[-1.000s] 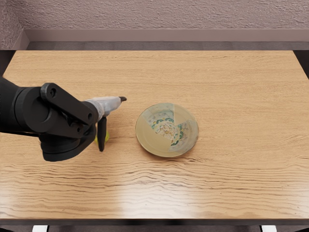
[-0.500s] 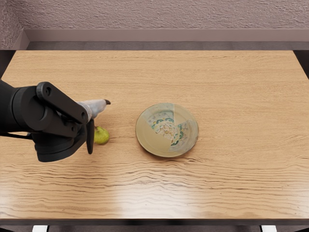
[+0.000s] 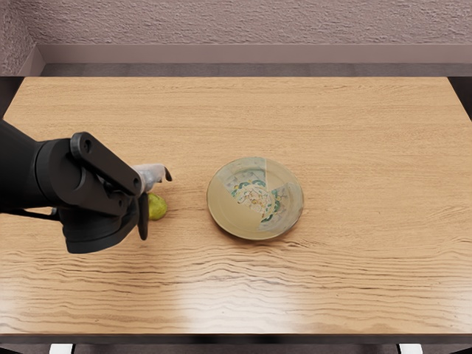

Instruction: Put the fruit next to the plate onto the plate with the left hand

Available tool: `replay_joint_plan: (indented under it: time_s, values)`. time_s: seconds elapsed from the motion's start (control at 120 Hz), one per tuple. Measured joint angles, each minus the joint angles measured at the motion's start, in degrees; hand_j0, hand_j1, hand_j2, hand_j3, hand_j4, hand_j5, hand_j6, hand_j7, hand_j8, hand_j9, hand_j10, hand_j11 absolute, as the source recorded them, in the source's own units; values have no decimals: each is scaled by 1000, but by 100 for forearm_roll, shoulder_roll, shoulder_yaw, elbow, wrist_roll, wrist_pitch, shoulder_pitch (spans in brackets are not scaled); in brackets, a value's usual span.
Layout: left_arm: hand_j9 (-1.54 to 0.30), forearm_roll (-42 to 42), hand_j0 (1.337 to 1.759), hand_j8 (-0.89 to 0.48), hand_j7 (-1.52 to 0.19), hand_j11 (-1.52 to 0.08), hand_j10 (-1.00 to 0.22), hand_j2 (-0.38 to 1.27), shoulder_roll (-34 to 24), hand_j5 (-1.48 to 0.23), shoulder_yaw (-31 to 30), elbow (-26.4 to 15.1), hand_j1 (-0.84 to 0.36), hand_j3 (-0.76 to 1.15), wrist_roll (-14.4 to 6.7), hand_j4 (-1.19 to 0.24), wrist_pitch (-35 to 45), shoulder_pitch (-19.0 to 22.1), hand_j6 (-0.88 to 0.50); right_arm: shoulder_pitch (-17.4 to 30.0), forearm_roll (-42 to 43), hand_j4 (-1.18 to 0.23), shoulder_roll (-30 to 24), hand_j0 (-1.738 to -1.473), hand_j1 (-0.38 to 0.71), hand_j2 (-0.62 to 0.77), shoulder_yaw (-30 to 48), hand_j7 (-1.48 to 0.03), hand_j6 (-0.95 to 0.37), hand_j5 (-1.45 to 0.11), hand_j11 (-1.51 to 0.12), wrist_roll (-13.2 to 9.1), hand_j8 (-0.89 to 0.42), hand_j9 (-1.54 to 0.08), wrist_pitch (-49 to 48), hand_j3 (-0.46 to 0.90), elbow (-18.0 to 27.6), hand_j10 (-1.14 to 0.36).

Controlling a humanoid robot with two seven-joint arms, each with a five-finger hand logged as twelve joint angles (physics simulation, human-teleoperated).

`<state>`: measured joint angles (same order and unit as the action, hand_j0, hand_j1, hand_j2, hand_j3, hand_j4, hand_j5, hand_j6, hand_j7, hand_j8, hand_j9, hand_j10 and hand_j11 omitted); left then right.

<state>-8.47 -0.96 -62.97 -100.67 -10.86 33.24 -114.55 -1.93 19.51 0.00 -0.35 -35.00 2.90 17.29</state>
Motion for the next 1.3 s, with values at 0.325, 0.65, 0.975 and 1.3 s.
replay_joint_plan:
  time_s: [0.325, 0.65, 0.975, 1.3]
  values:
    - [-309, 502, 1658, -238, -309, -309, -238, 48, 96, -309, -105, 81, 64, 0, -33, -238, 166, 247, -238, -1, 0, 0, 0, -1658, -349, 0, 0, 0, 0, 0, 0, 0, 0, 0, 0, 0, 1, 0]
    - [-345, 1254, 1658, -266, -345, -345, -265, 53, 96, -345, -120, 75, 31, 0, -352, -265, 175, 327, -266, -1, 0, 0, 0, -1658, -349, 0, 0, 0, 0, 0, 0, 0, 0, 0, 0, 0, -1, 0]
    - [-399, 1259, 1658, -308, -399, -400, -308, 62, 96, -399, -95, 85, -20, 0, -376, -308, 176, 424, -308, 0, 0, 0, 0, -1658, -349, 0, 0, 0, 0, 0, 0, 0, 0, 0, 0, 0, -1, 0]
    - [-441, 1139, 1658, -339, -441, -441, -339, 68, 96, -441, -122, 234, -58, 0, -373, -339, 176, 436, -339, -1, 0, 0, 0, -1658, -349, 0, 0, 0, 0, 0, 0, 0, 0, 0, 0, 0, -1, 0]
